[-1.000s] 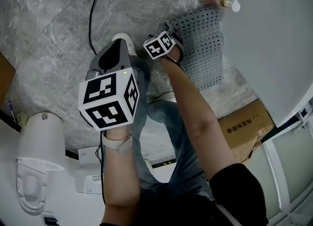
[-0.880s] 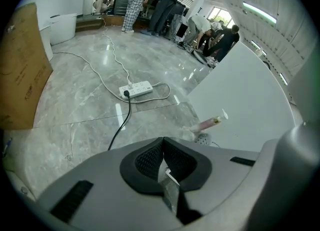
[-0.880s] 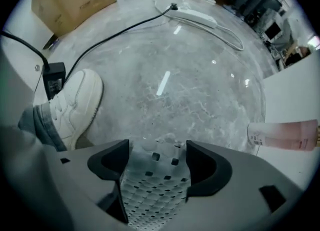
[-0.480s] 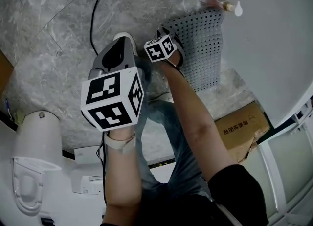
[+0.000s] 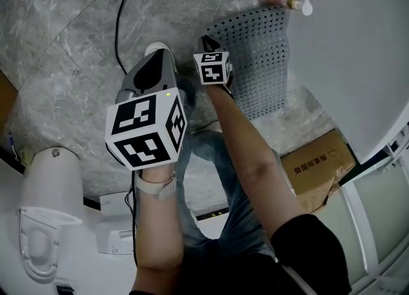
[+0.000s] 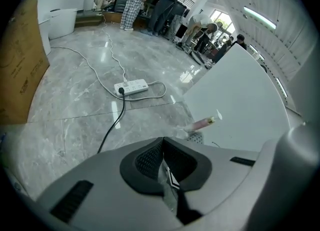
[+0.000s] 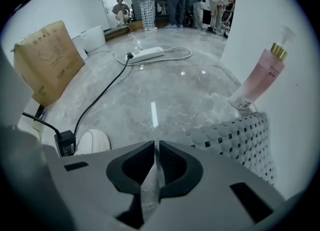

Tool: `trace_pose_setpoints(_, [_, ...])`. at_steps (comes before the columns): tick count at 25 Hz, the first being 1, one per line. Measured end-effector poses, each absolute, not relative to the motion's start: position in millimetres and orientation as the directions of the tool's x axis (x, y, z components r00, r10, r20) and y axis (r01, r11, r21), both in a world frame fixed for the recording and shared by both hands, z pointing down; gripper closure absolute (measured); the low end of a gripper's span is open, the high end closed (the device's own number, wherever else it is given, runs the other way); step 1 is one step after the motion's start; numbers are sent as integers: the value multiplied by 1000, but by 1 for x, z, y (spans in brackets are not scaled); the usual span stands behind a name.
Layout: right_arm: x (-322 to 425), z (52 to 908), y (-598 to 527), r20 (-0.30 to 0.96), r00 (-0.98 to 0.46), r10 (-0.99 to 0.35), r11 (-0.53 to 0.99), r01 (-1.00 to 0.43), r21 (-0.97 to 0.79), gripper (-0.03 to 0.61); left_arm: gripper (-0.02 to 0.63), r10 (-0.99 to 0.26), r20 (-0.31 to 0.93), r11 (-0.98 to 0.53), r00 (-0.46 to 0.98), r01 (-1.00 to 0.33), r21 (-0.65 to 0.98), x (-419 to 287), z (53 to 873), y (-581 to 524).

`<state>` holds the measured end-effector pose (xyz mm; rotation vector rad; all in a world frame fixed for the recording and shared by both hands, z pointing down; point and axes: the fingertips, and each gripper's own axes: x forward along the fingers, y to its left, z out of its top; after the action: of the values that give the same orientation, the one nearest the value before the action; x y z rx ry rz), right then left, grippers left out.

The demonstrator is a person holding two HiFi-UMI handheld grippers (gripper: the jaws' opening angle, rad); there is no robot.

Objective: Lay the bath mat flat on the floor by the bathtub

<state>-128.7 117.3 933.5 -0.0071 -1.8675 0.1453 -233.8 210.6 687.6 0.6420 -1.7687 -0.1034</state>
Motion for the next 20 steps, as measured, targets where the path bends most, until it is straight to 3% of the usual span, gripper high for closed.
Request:
trace_pose_setpoints(1, [-131, 941, 120, 949, -294, 116, 988, -63, -140, 525, 595, -473, 868, 842, -152, -369, 394, -232, 688, 210])
trace_pose_setpoints(3, [-138, 947, 123, 936, -299, 184, 977, -51, -208, 365, 595, -475, 867, 839, -148, -372, 397, -231, 688, 208])
trace_pose_setpoints(6, [-152, 936, 110, 914, -351, 203, 973, -31, -228, 348, 595, -476, 868, 839, -143, -368, 400, -229, 689, 208])
trace_pose_setpoints(8, [-159, 926, 82, 907, -393, 150, 982, -47, -183, 373, 595, -477, 867, 839, -142, -369, 401, -228, 689, 206])
trace_pose_setpoints(10, [-161, 925, 48, 915, -395, 81, 987, -93, -128, 449, 595, -480, 866, 834, -141, -377, 401, -228, 687, 202])
trace_pose_setpoints(15, [-147, 956, 21, 969, -238, 73, 996, -36, -83, 525, 595, -481, 865, 831, -142, -388, 398, -230, 686, 203])
trace_pose_setpoints(20, [-133, 971, 22, 984, -170, 45, 997, -54, -55, 528, 595, -484, 863, 834, -144, -374, 405, -232, 685, 206])
